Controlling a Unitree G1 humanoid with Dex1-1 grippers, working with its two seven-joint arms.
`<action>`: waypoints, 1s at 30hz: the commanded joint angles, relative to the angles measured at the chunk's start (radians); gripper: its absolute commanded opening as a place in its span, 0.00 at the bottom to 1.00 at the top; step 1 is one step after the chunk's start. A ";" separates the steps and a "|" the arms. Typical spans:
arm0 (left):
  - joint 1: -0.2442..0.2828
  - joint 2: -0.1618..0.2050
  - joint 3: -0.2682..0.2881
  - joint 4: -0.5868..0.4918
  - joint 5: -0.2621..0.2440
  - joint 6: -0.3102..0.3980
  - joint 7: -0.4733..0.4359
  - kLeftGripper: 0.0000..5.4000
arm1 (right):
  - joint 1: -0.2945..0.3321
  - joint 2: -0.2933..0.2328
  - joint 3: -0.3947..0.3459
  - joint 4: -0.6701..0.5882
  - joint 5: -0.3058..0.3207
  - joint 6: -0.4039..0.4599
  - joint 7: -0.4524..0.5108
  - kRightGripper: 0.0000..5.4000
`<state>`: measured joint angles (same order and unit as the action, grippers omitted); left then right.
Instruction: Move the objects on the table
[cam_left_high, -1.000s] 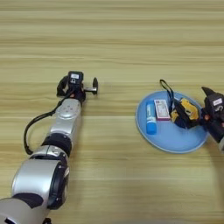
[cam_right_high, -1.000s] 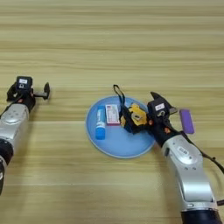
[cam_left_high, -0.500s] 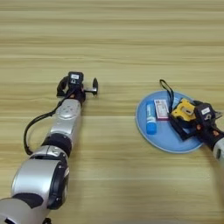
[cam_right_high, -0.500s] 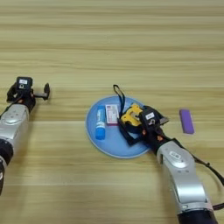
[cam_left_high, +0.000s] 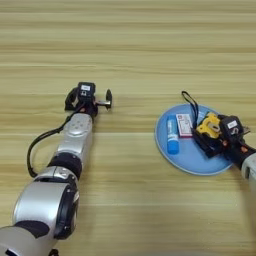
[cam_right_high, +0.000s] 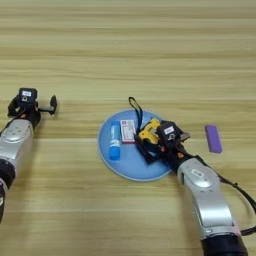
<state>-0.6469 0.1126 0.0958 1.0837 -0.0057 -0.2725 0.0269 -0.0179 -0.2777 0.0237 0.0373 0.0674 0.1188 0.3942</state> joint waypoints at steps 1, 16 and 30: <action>-0.020 0.001 -0.001 0.008 0.008 -0.004 0.007 1.00 | 0.016 -0.002 0.003 0.003 -0.001 0.031 -0.004 0.88; -0.023 0.001 -0.001 0.013 0.008 -0.004 0.008 1.00 | 0.019 0.000 -0.008 -0.087 0.008 0.061 -0.014 0.88; -0.024 0.001 -0.001 0.017 0.008 -0.006 0.008 1.00 | -0.044 0.043 0.093 -0.335 0.010 0.176 -0.017 0.88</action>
<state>-0.6529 0.1125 0.0956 1.0937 -0.0052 -0.2737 0.0327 -0.0343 -0.2564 0.0687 -0.2377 0.0678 0.2704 0.3651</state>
